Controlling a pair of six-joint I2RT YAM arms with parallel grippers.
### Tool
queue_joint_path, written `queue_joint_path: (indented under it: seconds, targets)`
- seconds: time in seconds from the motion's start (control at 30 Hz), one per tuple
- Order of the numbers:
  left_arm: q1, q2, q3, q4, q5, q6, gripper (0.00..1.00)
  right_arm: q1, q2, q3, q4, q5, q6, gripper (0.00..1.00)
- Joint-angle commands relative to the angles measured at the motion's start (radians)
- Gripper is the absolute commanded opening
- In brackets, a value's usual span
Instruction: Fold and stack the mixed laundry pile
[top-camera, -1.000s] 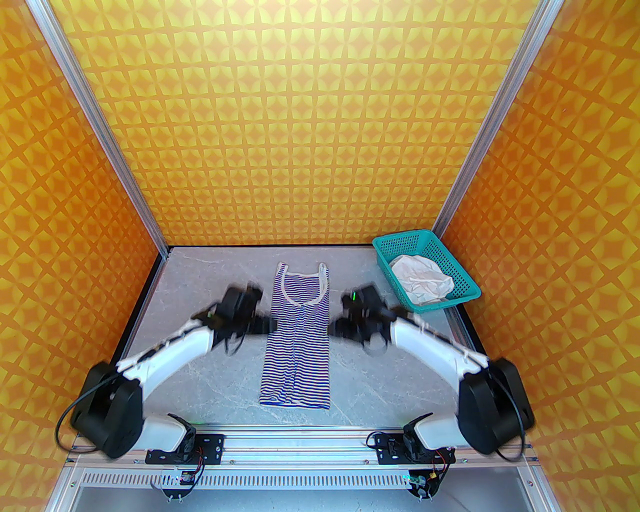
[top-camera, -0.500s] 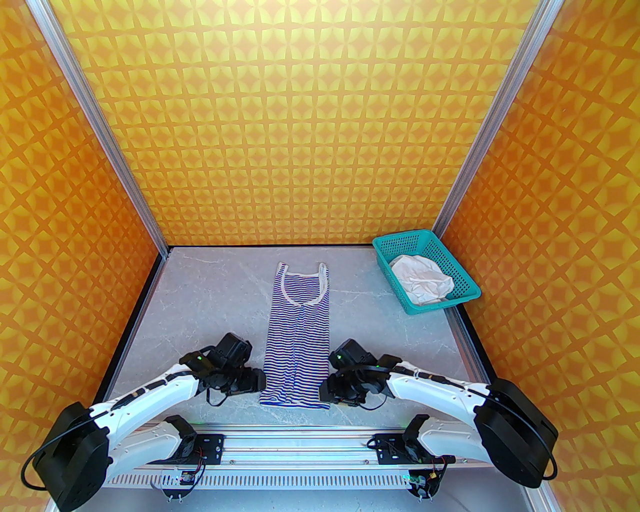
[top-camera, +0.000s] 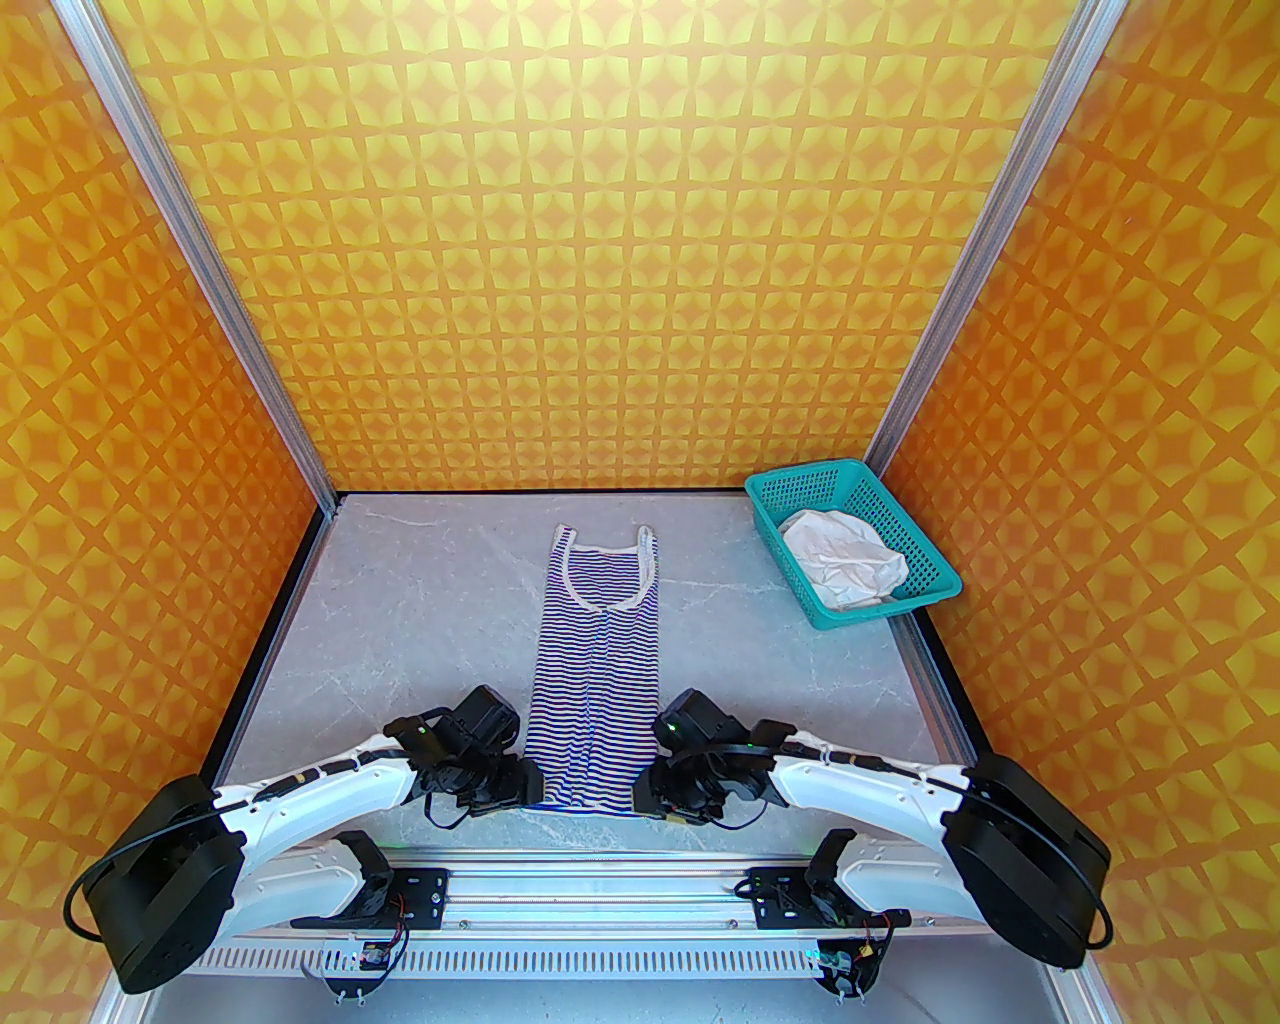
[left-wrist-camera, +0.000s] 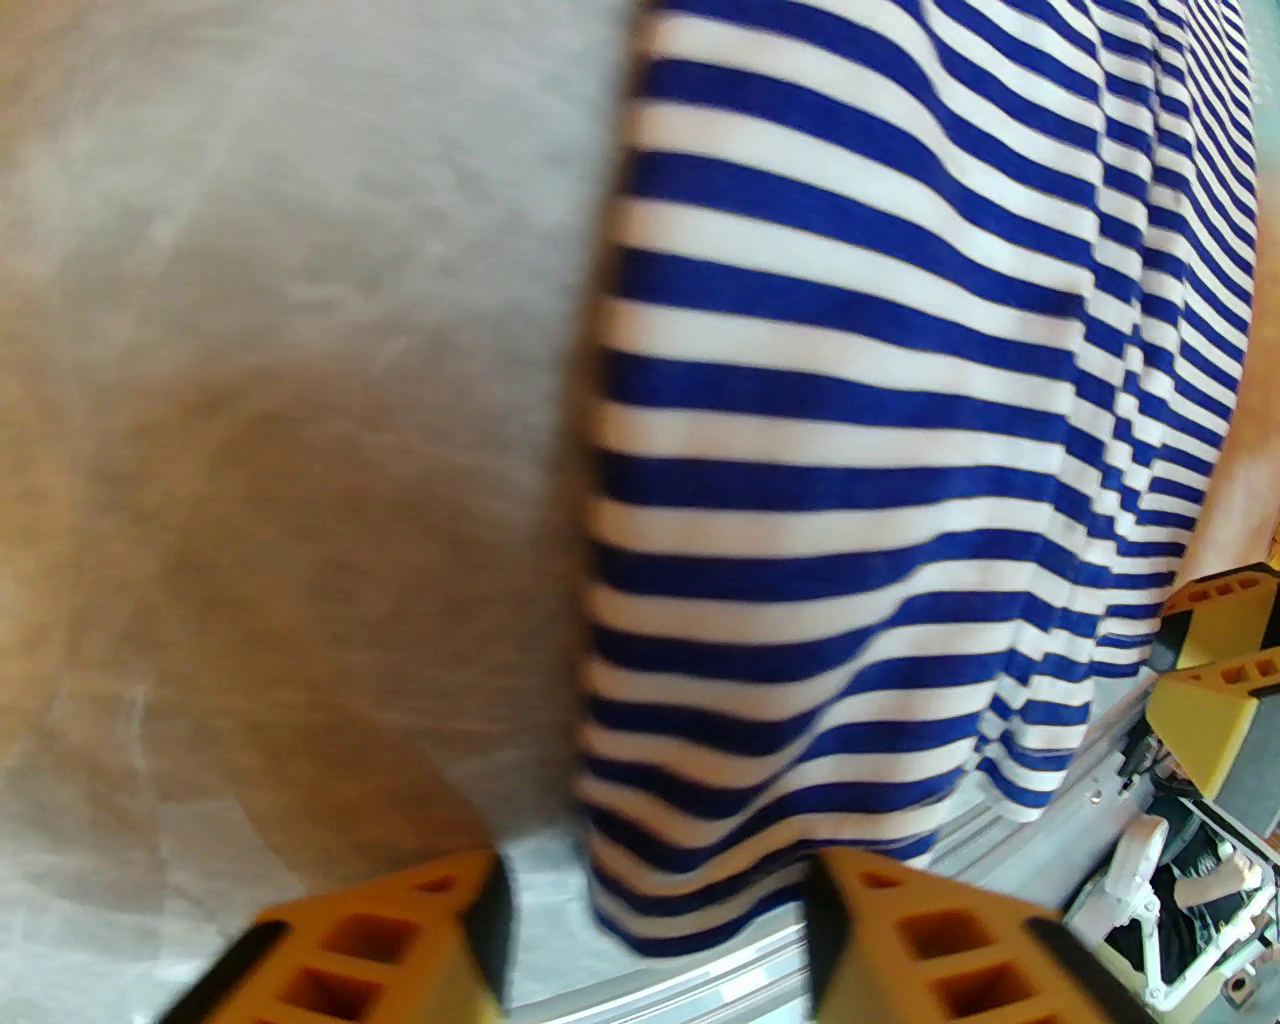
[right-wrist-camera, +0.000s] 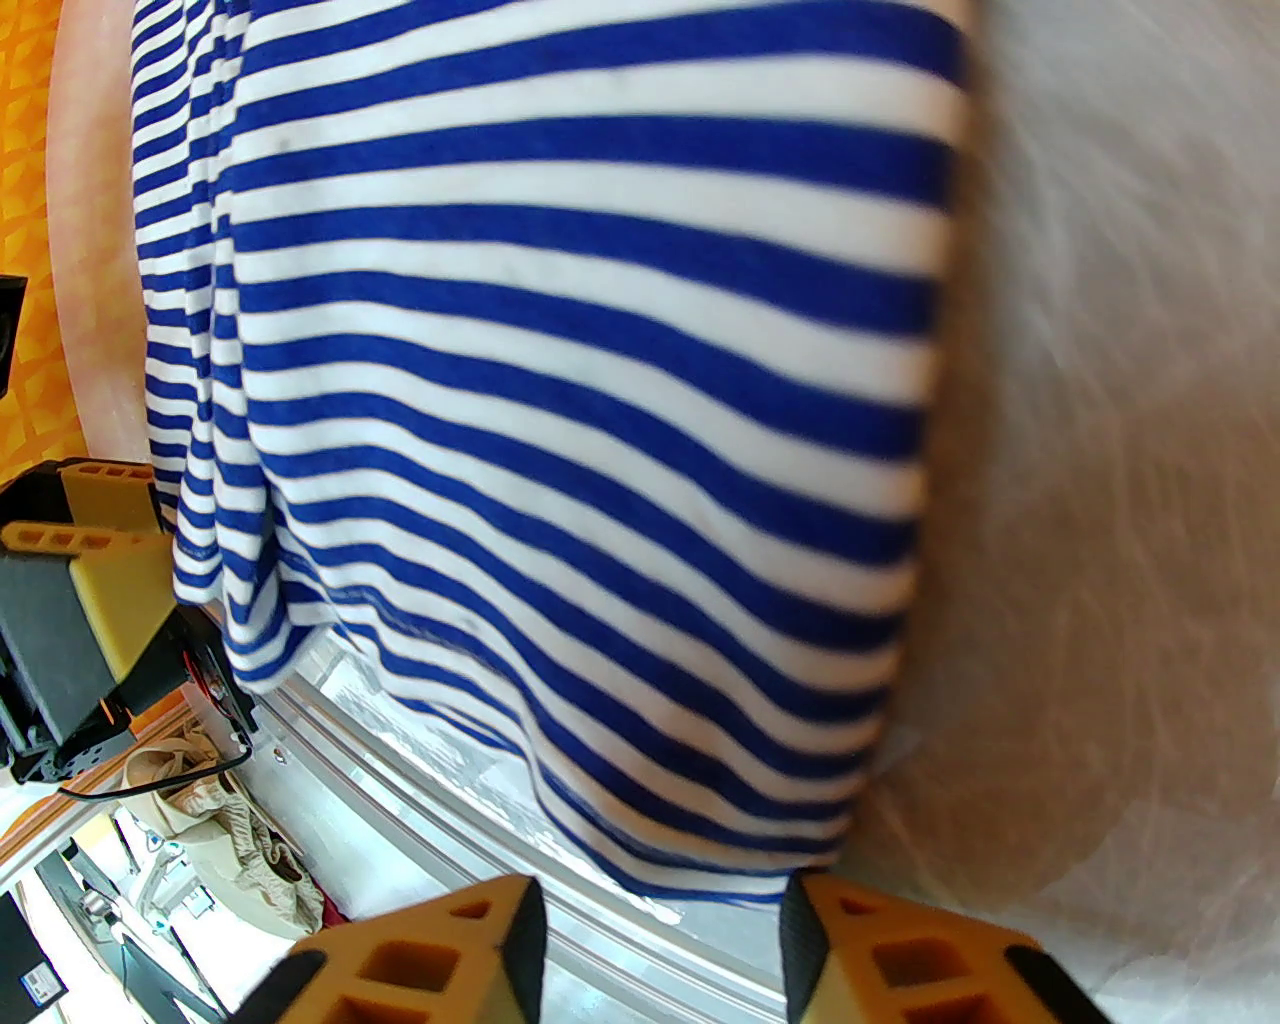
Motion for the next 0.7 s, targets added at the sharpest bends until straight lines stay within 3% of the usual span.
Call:
queue_joint_path:
  seconds: [0.0,0.13,0.43,0.53,0.67]
  targets:
    - [-0.015,0.016,0.0,0.045,0.025,-0.02,0.43,0.009,-0.014,-0.016,-0.007,0.004,0.028,0.41]
    - [-0.022,0.028,0.0,0.065,0.025,-0.02,0.39,0.015,0.003,-0.029,0.039,0.0,0.042,0.37]
    - [-0.032,-0.017,0.003,0.097,0.021,-0.011,0.13,0.023,0.008,-0.016,0.096,0.015,0.066,0.14]
    - [-0.033,-0.057,0.022,0.098,0.003,0.005,0.0,0.023,-0.024,0.004,0.052,0.045,0.057,0.05]
    - [-0.03,-0.103,0.065,0.044,-0.051,0.034,0.0,0.023,-0.097,0.061,-0.096,0.131,0.019,0.0]
